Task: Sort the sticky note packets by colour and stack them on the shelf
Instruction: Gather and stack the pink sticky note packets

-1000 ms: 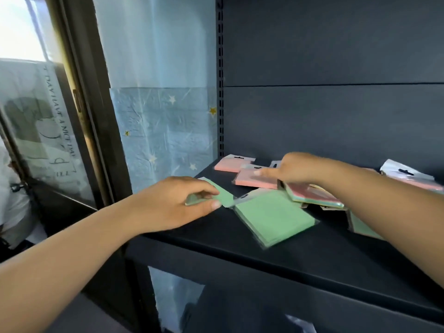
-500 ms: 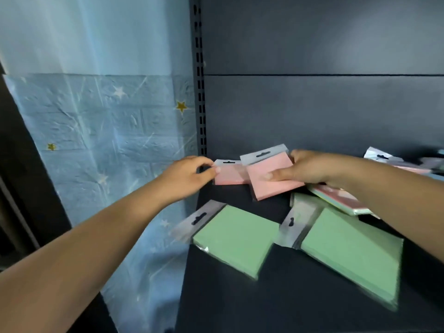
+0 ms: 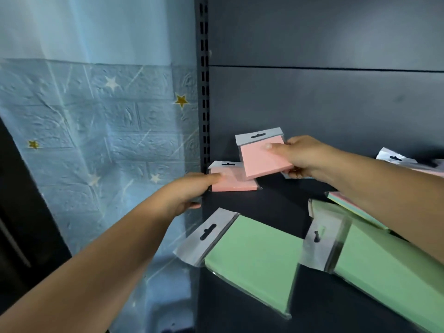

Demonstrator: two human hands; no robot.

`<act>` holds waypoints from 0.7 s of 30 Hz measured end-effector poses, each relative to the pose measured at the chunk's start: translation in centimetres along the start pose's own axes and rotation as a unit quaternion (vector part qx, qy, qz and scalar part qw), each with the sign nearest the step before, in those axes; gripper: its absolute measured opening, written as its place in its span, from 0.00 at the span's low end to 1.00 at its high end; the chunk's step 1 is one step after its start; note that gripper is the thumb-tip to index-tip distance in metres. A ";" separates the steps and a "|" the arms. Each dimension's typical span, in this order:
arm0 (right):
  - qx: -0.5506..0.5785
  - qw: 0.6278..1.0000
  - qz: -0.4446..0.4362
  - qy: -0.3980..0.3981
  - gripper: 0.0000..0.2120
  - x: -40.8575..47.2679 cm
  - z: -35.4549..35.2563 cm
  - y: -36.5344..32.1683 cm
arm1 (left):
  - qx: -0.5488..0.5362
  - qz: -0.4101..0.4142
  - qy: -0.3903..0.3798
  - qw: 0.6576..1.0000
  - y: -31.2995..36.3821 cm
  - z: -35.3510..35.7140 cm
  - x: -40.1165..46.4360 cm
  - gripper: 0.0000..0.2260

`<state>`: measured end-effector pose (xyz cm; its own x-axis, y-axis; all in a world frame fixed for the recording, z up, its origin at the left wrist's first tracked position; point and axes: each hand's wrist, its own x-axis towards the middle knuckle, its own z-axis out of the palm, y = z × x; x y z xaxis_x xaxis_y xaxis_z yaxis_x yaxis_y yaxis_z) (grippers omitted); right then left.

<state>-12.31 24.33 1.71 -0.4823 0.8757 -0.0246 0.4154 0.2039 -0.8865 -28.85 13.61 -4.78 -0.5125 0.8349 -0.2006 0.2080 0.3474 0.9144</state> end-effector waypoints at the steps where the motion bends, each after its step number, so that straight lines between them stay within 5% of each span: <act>1: 0.000 1.000 0.009 -0.008 0.14 0.1 0.2 -0.1 | 0.000 0.017 0.005 1.000 0.0 0.0 -0.2 0.11; 8: -0.079 0.991 0.042 -0.095 0.16 0.6 2.5 -0.8 | -0.016 0.046 0.082 0.995 -0.5 0.5 0.0 0.28; 14: -0.214 0.972 0.005 -0.093 0.18 0.1 2.9 -1.1 | -0.038 0.051 0.107 0.992 -0.2 1.5 0.0 0.30; 18: -0.348 0.928 -0.110 -0.077 0.24 -3.2 1.3 -1.6 | -0.028 0.115 0.129 0.984 0.1 1.1 -2.9 0.23; 21: -0.403 0.882 -0.195 -0.147 0.24 -7.7 0.1 -1.4 | 0.020 0.207 0.088 0.974 -1.0 0.0 -7.3 0.20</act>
<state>-9.22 17.26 3.10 -0.8398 0.5427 -0.0136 0.5296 0.8136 -0.2399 -25.32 7.16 -4.17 -0.5111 0.8226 0.2493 0.4586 0.0157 0.8885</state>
